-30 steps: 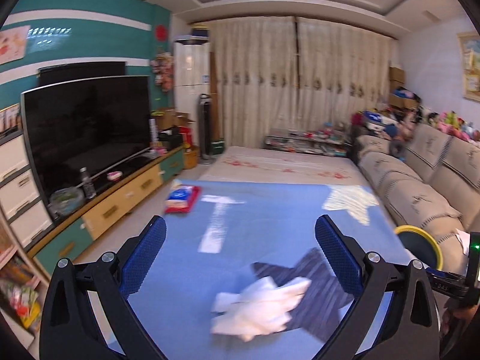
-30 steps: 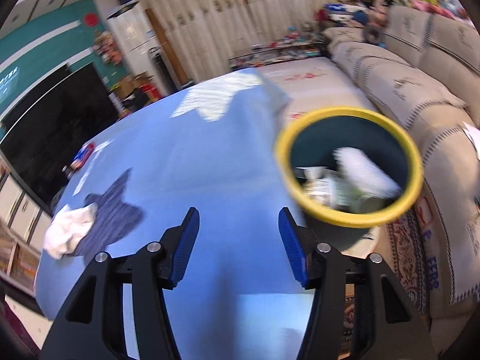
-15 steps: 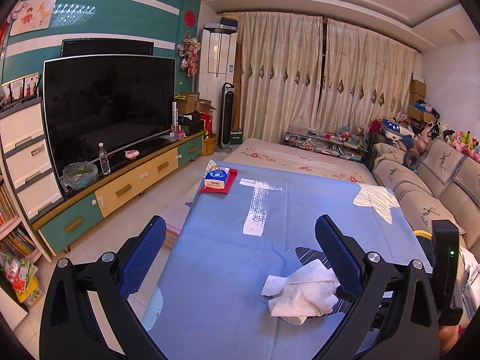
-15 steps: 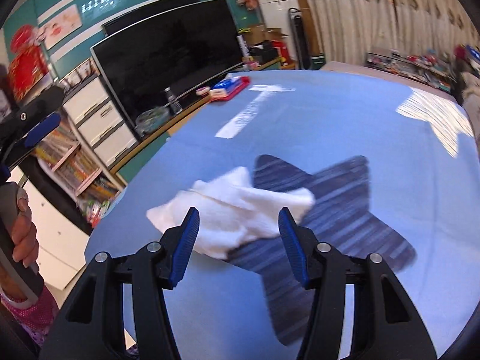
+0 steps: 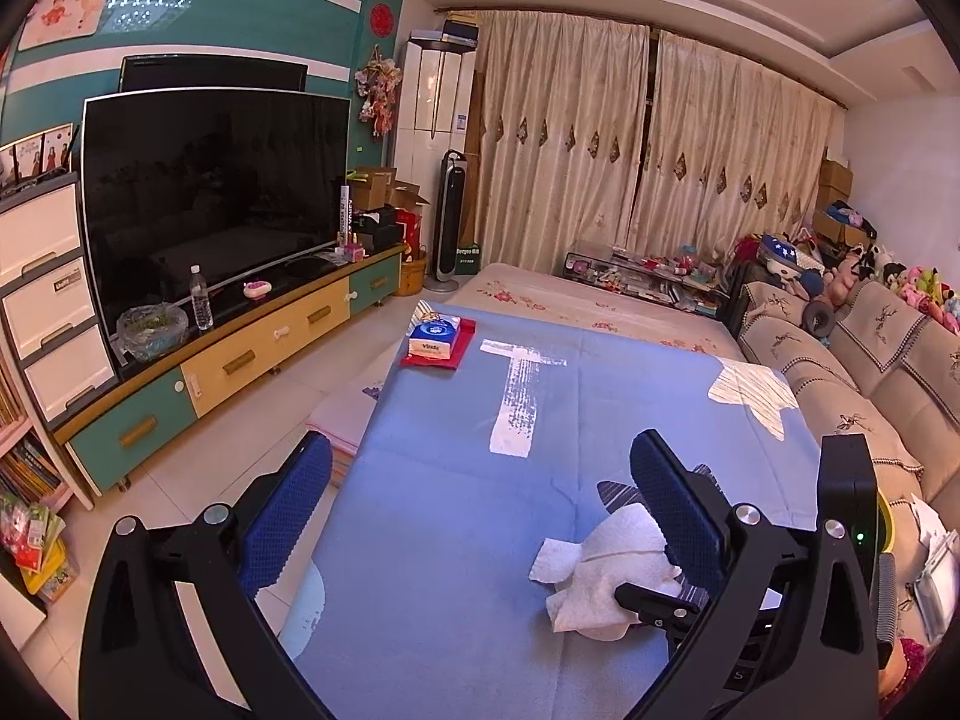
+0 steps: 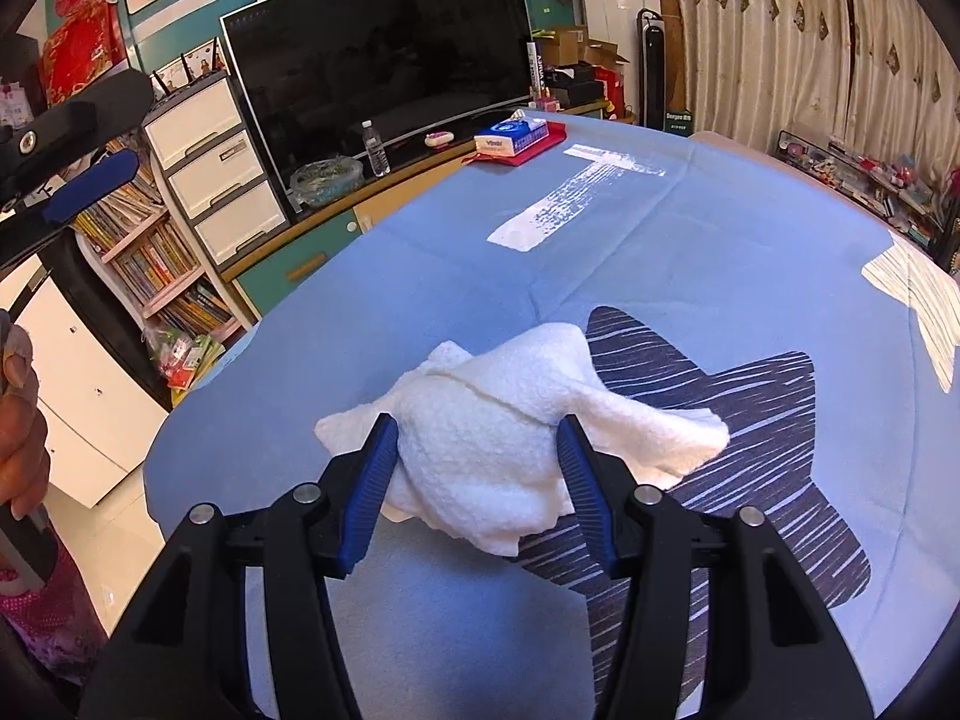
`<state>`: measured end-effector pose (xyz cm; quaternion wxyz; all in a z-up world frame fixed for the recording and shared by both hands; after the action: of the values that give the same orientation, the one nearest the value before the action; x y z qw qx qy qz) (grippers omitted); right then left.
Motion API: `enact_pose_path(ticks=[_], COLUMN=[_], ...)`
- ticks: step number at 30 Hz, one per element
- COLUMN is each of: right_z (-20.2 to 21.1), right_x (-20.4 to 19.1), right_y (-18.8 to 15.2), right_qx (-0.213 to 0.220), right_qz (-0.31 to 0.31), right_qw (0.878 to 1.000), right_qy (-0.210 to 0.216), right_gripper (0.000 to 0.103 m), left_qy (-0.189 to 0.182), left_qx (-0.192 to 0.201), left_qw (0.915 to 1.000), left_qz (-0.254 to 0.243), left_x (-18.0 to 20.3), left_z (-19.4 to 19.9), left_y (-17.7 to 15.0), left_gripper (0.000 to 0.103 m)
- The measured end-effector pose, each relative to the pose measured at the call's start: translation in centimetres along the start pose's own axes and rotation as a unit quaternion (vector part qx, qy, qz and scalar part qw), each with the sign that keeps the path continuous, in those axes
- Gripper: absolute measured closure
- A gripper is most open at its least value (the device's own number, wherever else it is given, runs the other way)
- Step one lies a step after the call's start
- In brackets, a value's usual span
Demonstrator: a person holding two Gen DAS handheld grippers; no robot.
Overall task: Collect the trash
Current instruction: 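Move the right gripper to the white tissues and grasp them, then carry the tissues over the bin and open the right gripper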
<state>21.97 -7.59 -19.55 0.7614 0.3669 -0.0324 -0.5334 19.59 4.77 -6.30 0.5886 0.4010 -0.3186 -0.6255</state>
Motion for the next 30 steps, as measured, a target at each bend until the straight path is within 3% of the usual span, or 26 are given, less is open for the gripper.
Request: enact_pose_path(ticks=[9, 11, 15, 24, 30], right_z=[0.3, 0.4, 1.0, 4.2, 7.4], right_x=[-0.1, 0.1, 0.7, 2.0, 4.4], right_y=[-0.1, -0.1, 0.1, 1.7, 3.2], right_qx=[-0.011, -0.014, -0.005, 0.037, 0.075], right_qz=[-0.009, -0.015, -0.031, -0.062, -0.082], right_qw=[1.0, 0.999, 0.999, 0.996, 0.993], right_qy=[0.021, 0.025, 0.028, 0.044, 0.028], right_gripper=[0.076, 0.076, 0.095, 0.096, 0.096], left_qy=[-0.009, -0.01, -0.013, -0.02, -0.025], left_qx=[-0.007, -0.009, -0.012, -0.02, -0.023], left_qw=[0.9999, 0.9999, 0.9998, 0.9995, 0.9992], left_qz=[-0.009, -0.01, -0.011, -0.013, -0.019], left_x=[1.2, 1.3, 1.7, 2.2, 2.9], left_z=[-0.6, -0.7, -0.9, -1.5, -1.7], left_y=[-0.3, -0.3, -0.5, -0.7, -0.8], left_gripper=[0.005, 0.005, 0.005, 0.005, 0.005])
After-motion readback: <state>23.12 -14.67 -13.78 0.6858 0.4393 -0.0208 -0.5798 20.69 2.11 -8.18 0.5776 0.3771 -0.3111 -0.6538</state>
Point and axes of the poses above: each gripper's, at about its wrist camera, not at the fingertips, and z roughly against the way its jaws point, x to its right, y to its top, the point moved 8 cm from there along -z, roughly the way its jaws point, and after that the axes turned 15 degrees about -z, right-handed, at the moved point
